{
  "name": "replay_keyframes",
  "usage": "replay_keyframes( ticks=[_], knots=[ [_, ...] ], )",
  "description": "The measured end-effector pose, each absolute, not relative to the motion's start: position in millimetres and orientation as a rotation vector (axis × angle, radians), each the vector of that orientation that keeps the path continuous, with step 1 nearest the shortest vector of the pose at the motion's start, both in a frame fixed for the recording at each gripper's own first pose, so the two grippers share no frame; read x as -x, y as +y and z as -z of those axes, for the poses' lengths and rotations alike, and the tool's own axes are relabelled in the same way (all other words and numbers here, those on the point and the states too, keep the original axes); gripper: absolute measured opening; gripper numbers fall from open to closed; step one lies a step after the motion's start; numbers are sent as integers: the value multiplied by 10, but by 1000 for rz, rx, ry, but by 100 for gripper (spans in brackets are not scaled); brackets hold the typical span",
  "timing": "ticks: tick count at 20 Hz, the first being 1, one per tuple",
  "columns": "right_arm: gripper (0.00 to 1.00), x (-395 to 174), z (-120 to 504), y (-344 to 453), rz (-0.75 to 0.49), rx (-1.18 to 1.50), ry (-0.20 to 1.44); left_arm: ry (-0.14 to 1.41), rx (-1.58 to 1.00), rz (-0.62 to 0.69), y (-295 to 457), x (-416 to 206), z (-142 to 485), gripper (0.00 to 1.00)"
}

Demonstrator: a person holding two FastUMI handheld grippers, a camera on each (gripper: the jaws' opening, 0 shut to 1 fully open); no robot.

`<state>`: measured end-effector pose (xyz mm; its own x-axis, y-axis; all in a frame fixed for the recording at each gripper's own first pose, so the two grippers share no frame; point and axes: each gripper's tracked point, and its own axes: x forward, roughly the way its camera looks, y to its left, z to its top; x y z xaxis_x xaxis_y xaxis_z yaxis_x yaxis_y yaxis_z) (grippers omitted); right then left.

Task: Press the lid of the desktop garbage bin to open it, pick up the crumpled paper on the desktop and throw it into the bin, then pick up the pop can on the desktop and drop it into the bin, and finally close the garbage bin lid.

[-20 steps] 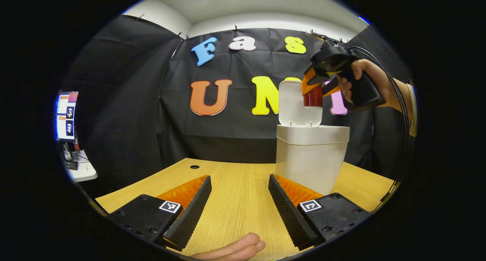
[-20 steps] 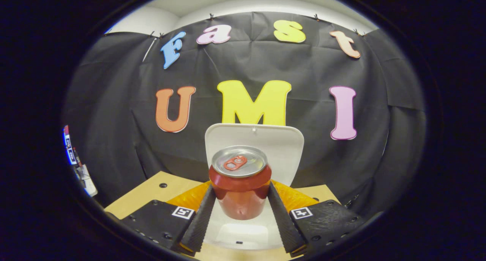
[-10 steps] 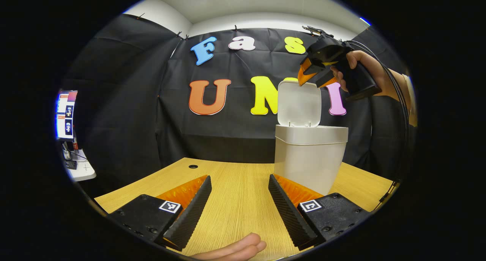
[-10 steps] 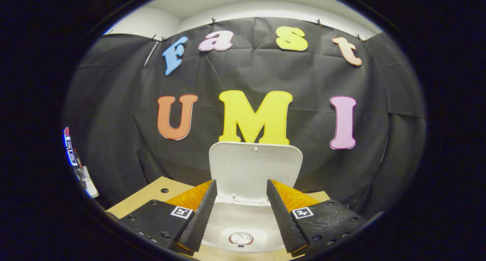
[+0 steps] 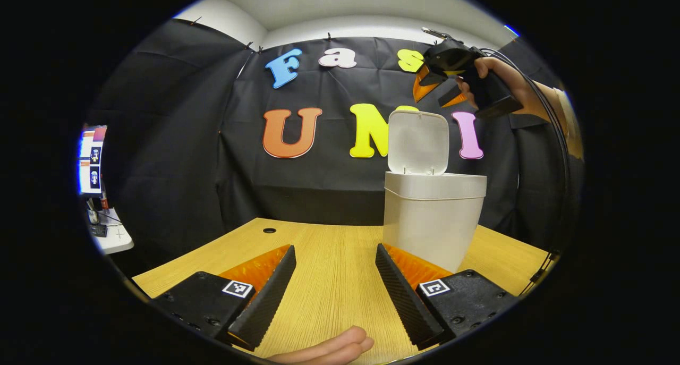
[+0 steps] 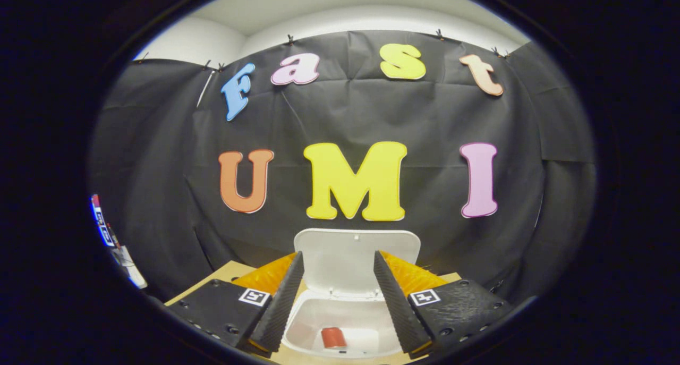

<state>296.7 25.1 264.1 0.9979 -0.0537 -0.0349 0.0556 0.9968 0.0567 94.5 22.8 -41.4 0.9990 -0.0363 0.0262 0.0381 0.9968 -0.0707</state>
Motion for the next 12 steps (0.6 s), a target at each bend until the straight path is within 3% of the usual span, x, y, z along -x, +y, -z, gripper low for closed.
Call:
replay_keyframes(
  ticks=[6, 12],
  knots=[
    [82, -3369, -2917, 155, 55, -91, 3, -7, 80, 38, 212, -959, 461, 98],
    [83, -3853, -2799, 20, 77, -78, 37, 55, 48, 1, 271, -1046, 678, 98]
  ],
)
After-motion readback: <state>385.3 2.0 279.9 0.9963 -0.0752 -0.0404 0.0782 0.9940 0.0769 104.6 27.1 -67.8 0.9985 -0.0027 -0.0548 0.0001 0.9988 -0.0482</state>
